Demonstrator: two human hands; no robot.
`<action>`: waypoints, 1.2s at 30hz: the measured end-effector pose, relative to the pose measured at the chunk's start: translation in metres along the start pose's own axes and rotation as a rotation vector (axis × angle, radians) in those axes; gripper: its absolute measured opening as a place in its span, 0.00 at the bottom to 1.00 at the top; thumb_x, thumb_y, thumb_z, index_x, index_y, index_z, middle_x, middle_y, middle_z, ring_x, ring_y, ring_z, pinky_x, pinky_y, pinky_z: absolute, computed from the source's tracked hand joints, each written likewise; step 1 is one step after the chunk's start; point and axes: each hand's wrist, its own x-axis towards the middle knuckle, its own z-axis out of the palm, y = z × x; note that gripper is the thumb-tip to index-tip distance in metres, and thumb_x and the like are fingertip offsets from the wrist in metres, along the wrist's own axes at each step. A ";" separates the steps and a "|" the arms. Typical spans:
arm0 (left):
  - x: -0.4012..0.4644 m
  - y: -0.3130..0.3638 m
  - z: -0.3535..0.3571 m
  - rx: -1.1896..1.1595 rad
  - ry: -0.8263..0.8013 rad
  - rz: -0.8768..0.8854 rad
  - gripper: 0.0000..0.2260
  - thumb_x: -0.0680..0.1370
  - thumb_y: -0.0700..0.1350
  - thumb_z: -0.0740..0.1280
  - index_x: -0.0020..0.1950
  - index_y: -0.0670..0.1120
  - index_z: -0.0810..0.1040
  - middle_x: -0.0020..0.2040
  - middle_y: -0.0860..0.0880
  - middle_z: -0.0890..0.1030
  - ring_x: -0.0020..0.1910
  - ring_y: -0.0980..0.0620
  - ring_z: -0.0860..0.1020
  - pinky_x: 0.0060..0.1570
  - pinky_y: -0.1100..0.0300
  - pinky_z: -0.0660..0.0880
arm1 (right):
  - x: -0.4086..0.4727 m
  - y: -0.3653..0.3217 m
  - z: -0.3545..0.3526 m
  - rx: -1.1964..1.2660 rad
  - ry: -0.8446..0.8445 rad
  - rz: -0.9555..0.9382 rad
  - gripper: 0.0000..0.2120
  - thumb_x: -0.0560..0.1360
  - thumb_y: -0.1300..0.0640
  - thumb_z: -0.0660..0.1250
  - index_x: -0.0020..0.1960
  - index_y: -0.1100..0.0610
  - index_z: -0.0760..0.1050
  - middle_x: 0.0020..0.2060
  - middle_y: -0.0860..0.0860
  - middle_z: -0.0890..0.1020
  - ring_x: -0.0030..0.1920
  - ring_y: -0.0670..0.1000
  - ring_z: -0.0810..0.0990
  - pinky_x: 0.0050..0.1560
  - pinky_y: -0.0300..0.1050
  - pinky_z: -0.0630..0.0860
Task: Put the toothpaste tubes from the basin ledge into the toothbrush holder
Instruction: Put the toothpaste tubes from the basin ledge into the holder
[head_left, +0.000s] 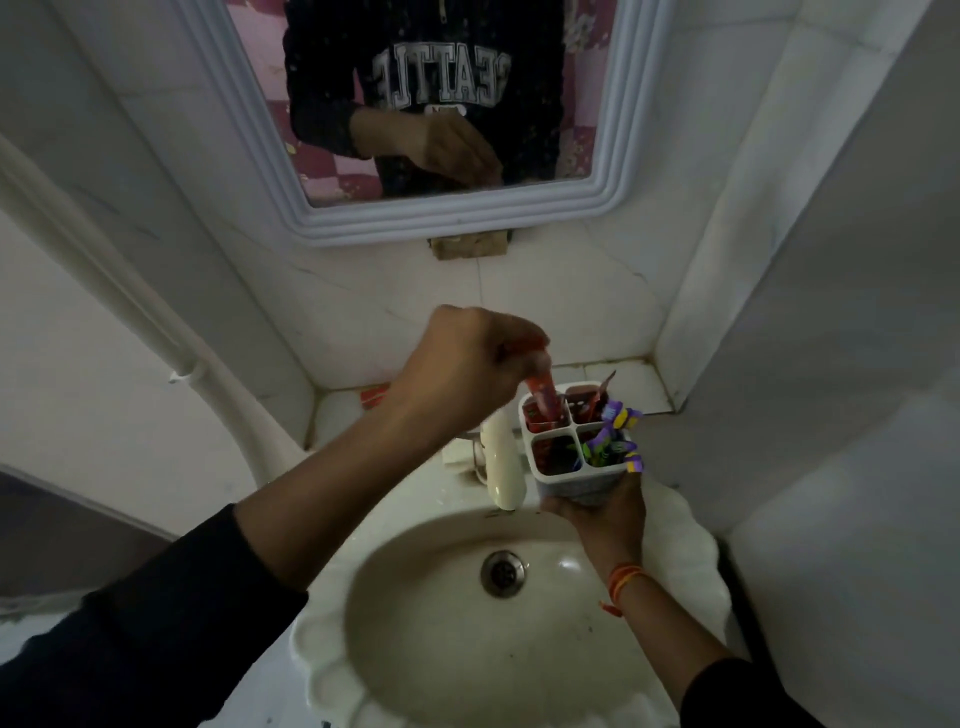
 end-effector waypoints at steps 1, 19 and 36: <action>0.003 0.004 0.008 0.040 -0.076 0.007 0.11 0.79 0.47 0.71 0.60 0.49 0.86 0.51 0.52 0.88 0.45 0.59 0.85 0.54 0.66 0.79 | 0.000 0.000 0.000 0.001 -0.006 0.004 0.53 0.49 0.60 0.89 0.71 0.54 0.70 0.60 0.48 0.82 0.57 0.38 0.79 0.52 0.22 0.73; 0.040 -0.077 0.046 0.029 -0.219 -0.247 0.06 0.75 0.46 0.74 0.50 0.50 0.88 0.48 0.52 0.88 0.48 0.56 0.85 0.56 0.60 0.81 | -0.003 -0.002 -0.010 -0.052 0.011 -0.017 0.49 0.51 0.57 0.89 0.69 0.53 0.73 0.57 0.46 0.83 0.60 0.50 0.81 0.59 0.43 0.79; 0.015 -0.213 0.087 0.524 -0.406 -0.438 0.36 0.77 0.37 0.60 0.77 0.71 0.59 0.62 0.45 0.74 0.59 0.42 0.76 0.58 0.51 0.77 | -0.005 -0.002 -0.004 -0.049 -0.018 0.002 0.46 0.54 0.57 0.88 0.70 0.57 0.74 0.59 0.51 0.84 0.62 0.52 0.81 0.59 0.36 0.77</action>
